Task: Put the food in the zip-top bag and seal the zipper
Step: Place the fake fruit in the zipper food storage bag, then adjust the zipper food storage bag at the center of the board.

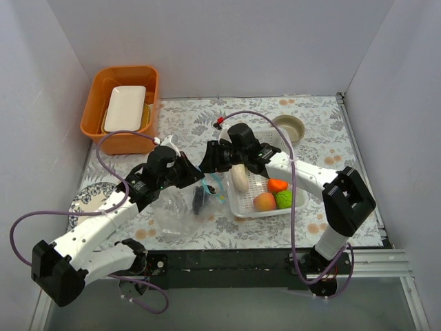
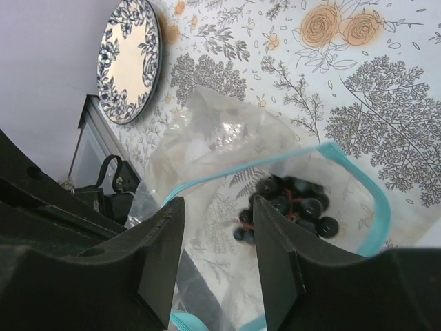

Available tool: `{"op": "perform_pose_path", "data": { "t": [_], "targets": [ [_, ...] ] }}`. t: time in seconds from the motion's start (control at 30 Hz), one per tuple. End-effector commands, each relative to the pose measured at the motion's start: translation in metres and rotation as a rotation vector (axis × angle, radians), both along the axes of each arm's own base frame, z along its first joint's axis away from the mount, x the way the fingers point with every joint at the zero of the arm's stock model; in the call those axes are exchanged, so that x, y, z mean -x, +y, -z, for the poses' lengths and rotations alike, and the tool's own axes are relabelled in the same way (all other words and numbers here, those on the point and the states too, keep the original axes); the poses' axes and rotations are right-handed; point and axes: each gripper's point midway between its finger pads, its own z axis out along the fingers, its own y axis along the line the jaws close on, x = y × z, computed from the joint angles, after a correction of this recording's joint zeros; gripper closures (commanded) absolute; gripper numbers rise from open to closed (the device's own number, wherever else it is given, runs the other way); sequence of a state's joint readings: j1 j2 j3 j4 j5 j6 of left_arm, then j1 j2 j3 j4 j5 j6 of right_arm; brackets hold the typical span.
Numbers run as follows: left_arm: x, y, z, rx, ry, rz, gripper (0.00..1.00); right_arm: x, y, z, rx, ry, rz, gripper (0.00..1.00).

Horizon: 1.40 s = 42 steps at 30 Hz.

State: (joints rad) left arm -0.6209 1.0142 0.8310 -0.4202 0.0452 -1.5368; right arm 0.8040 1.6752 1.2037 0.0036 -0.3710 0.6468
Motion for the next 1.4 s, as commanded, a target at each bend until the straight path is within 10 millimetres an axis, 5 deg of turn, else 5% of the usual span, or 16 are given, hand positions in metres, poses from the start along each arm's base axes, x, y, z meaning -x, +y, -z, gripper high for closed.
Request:
{"op": "perform_pose_path", "data": {
  "t": [0.0, 0.17, 0.3, 0.63, 0.93, 1.37],
  "targets": [
    [-0.012, -0.002, -0.014, -0.001, -0.037, -0.019, 1.0, 0.012, -0.01, -0.017, 0.005, -0.046, -0.031, 0.46],
    [-0.011, -0.002, -0.005, -0.008, -0.021, -0.021, 1.0, 0.002, -0.052, -0.031, 0.058, -0.141, 0.146, 0.43],
    [-0.015, 0.013, -0.002, -0.051, -0.037, -0.093, 1.0, 0.012, -0.072, -0.021, 0.122, -0.103, 0.126, 0.4],
    [-0.024, 0.068, -0.002, -0.208, -0.071, -0.288, 1.0, 0.032, -0.052, 0.012, 0.156, 0.04, 0.001, 0.43],
    [-0.02, 0.102, 0.005, -0.261, -0.053, -0.402, 1.0, 0.024, -0.029, 0.038, 0.261, 0.084, -0.025, 0.45],
    [-0.021, 0.096, 0.017, -0.248, -0.041, -0.353, 1.0, -0.001, -0.01, 0.083, 0.464, 0.165, 0.042, 0.43]
  ]
}}
